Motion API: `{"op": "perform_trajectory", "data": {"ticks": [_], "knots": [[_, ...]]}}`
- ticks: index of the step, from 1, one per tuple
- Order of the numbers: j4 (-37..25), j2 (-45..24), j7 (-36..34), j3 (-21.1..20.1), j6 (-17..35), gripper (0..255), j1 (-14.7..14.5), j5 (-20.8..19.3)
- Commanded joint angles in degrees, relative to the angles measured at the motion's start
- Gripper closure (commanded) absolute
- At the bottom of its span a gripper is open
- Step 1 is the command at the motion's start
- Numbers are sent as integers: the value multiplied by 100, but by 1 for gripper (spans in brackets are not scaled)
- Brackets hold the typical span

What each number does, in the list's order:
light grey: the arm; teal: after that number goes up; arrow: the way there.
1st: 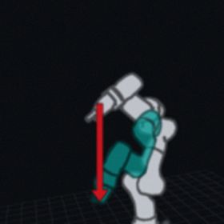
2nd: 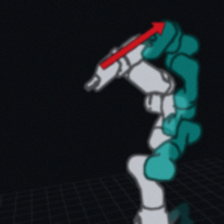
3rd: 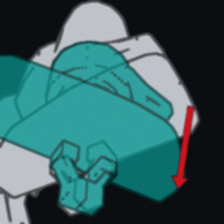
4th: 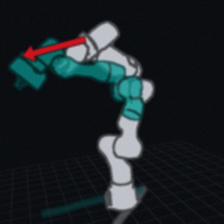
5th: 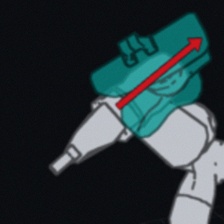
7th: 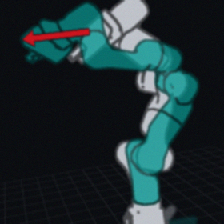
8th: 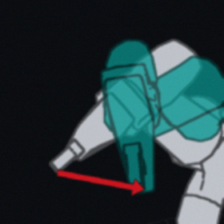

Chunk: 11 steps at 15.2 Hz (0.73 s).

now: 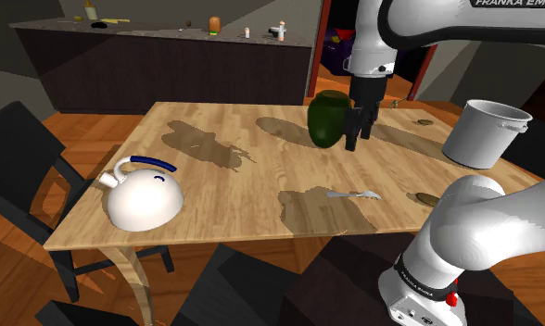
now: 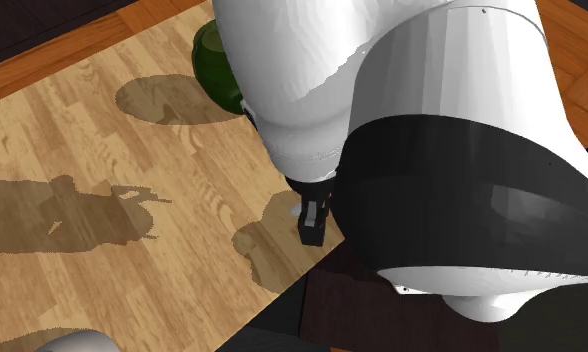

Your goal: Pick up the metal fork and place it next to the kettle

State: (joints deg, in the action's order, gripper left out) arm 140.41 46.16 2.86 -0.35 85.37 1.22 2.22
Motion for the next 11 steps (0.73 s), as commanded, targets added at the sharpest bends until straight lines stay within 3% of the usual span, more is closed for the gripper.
{"op": "perform_trajectory", "data": {"ticks": [1,11], "knots": [[0,0,0,0,0,0,0,0],[1694,364,1964,1141,1364,0,107,-1015]]}}
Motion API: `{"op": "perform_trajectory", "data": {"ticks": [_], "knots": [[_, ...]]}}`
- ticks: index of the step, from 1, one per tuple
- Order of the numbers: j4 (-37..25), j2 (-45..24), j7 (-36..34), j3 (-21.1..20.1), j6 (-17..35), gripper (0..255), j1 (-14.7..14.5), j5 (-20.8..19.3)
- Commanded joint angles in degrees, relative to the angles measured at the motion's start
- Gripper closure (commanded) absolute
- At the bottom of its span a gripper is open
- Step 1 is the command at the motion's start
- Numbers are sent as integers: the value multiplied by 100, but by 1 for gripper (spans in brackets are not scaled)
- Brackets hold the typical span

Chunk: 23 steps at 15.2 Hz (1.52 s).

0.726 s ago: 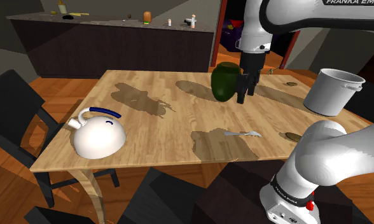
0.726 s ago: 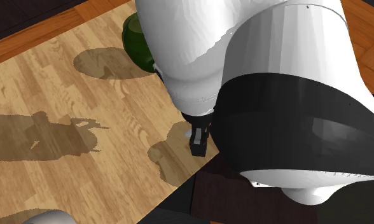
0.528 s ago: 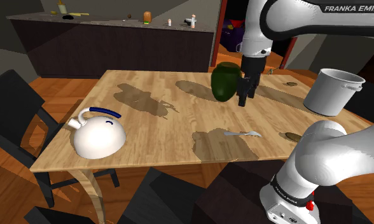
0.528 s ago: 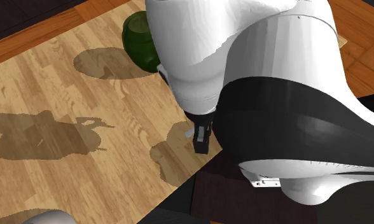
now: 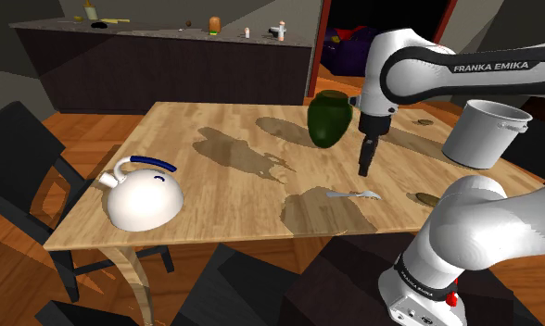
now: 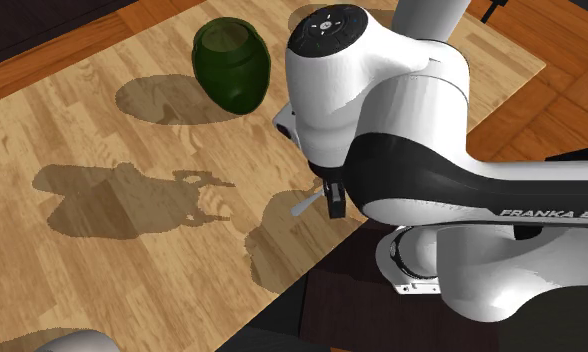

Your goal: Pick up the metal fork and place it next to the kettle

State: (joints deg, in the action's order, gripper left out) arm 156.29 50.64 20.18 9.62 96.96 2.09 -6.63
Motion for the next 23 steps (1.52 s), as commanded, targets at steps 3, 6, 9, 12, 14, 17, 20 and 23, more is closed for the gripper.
{"op": "perform_trajectory", "data": {"ticks": [3,6,9,12,14,17,20,23], "knots": [[459,-235,822,562,733,0,110,-506],[722,-555,1416,1001,1344,0,211,-889],[881,-1059,2005,1467,2040,0,280,-1254],[993,-1179,2025,1538,2272,0,298,-1319],[1097,-1289,2020,1591,2481,0,313,-1371],[1267,-1520,2012,1687,2877,0,335,-1464],[1267,-1520,2012,1687,2877,0,335,-1464],[1267,-1520,2012,1687,2877,0,335,-1464]]}}
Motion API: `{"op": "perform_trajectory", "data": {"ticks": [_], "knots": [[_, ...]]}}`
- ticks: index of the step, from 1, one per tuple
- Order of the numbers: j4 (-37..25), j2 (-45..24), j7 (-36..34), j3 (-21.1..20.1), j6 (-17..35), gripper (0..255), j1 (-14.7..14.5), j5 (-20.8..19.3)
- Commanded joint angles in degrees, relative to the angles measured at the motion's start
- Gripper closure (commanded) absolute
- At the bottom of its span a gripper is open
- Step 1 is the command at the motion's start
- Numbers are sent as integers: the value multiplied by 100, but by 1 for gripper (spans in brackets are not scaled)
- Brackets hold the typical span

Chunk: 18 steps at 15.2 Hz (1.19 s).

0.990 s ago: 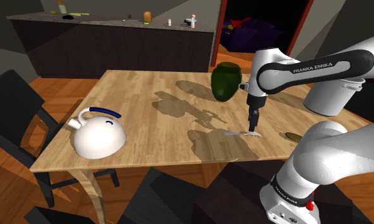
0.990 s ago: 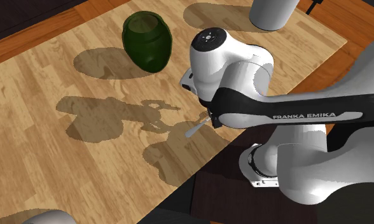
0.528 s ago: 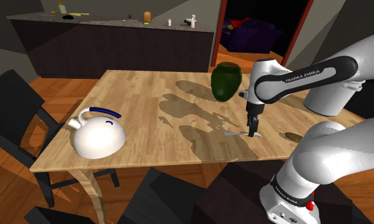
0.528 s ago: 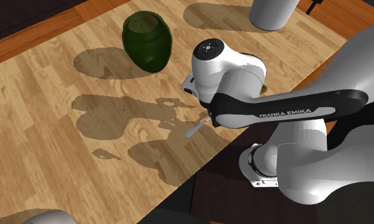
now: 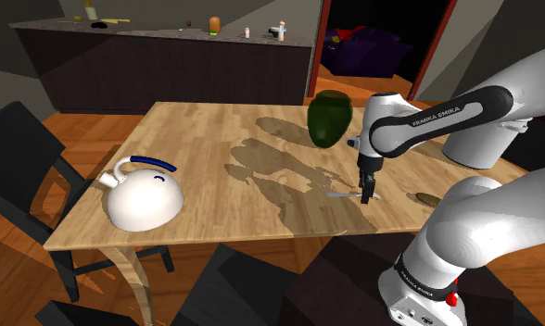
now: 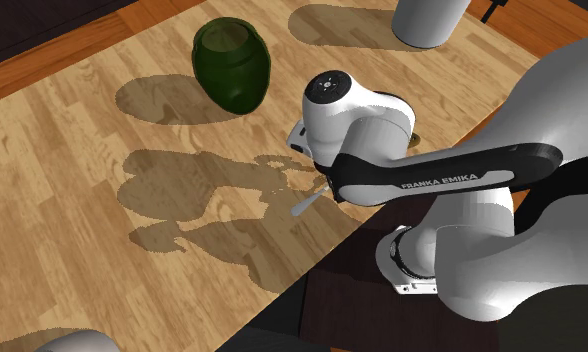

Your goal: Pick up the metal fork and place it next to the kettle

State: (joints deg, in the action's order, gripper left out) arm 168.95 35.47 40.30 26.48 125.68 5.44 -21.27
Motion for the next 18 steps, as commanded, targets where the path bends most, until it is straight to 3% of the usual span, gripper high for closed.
{"op": "perform_trajectory", "data": {"ticks": [1,2,3,12,18], "knots": [[1,-3,0,1,5,0,0,-1],[1,-3,0,1,5,0,0,-1],[1,-3,0,1,5,255,0,-1],[1,-3,0,1,5,255,0,-1],[-227,478,16,-171,-700,255,6,128]]}}
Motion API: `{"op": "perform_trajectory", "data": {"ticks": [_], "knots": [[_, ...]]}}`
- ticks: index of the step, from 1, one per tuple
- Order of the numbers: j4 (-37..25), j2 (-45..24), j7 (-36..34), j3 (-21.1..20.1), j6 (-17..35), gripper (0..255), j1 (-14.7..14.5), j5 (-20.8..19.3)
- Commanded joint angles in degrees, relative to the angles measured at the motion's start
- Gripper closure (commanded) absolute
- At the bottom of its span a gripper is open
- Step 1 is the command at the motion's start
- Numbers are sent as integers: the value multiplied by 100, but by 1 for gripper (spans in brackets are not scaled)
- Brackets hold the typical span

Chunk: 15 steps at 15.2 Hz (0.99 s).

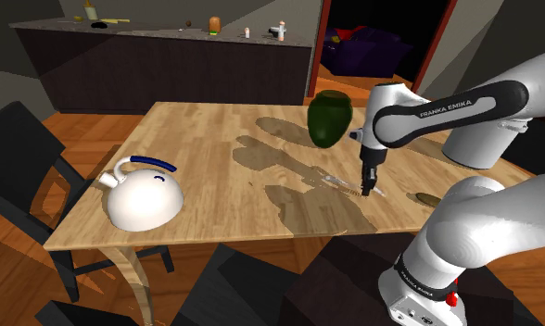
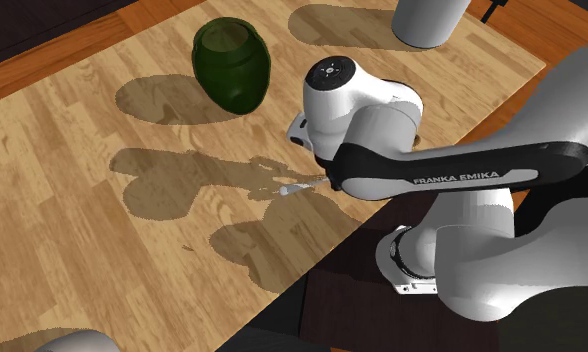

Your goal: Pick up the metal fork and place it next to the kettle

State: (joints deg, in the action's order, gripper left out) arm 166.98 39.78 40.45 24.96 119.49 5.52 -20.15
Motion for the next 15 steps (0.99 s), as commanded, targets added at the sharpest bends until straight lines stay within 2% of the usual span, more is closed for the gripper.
{"op": "perform_trajectory", "data": {"ticks": [1,15], "knots": [[-74,115,4,-48,-191,255,-4,40],[-828,750,46,-403,-1571,255,-66,352]]}}
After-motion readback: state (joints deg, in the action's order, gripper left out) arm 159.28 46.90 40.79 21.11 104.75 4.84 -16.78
